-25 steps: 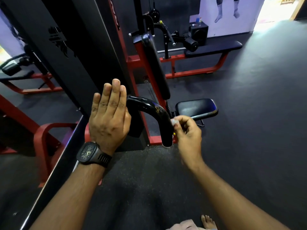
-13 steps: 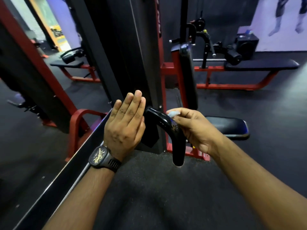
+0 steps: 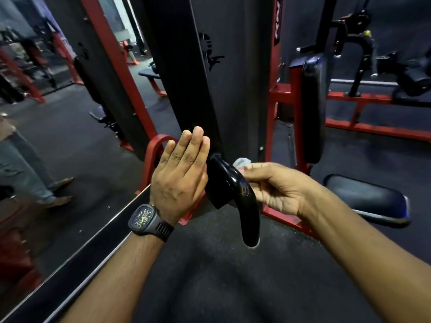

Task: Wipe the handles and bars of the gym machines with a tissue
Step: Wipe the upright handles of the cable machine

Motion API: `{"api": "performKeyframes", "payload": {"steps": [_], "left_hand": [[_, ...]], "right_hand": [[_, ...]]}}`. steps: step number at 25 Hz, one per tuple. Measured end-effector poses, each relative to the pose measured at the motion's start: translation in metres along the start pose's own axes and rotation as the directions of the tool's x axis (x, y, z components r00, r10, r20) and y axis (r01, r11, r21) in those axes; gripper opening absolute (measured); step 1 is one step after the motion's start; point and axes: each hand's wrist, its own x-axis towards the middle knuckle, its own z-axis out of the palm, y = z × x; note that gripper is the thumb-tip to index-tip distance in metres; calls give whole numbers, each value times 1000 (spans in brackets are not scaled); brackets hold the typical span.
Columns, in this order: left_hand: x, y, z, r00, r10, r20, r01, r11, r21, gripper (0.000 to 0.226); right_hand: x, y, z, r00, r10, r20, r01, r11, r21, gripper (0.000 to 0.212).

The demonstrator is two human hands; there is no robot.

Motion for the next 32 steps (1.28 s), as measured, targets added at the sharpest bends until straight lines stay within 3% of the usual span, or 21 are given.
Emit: {"api": "performKeyframes", "payload": {"steps": [7,11,13,16,19,20,24,27,30,32], "left_hand": [[1,1,-7,1000,12,24,-13,999,51,44],[1,2,-5,999,8,45,-10,999,38,45],[-1,-1,-5,999,21,50,-24,998,62,46],[-1,3,-6,998,-3,57,0,999,49,46],[-1,2,-8,998,-23,58,19,997,78,43],[-1,2,-8,998,-24,57,19,996,83,43],[-2,2,-10,998,-29,57,23,995,96,46],[-4,2,-14,998,-11,59,4,992,124,49],[-4,-1,-17,998,13,57,-23,985,171,48],[-4,-1,-19,998,33,55,-43,980,194,49]], "right_hand": [[-1,12,-13,979,-205,-17,194,946,-260,19],[-8,22,-26,938,-346,16,313,826,-469,26],[-16,25,-32,944,-315,100,316,770,-555,32],[-22,22,-42,928,-336,158,361,717,-597,14],[-21,28,-46,917,-339,208,381,600,-703,14],[-21,31,-48,919,-320,230,381,574,-725,16],[-17,40,-54,889,-405,215,442,629,-640,16],[-15,46,-56,890,-354,287,444,529,-723,17],[-12,51,-56,858,-457,233,479,551,-684,25],[-14,58,-57,871,-407,277,462,482,-745,34]]}}
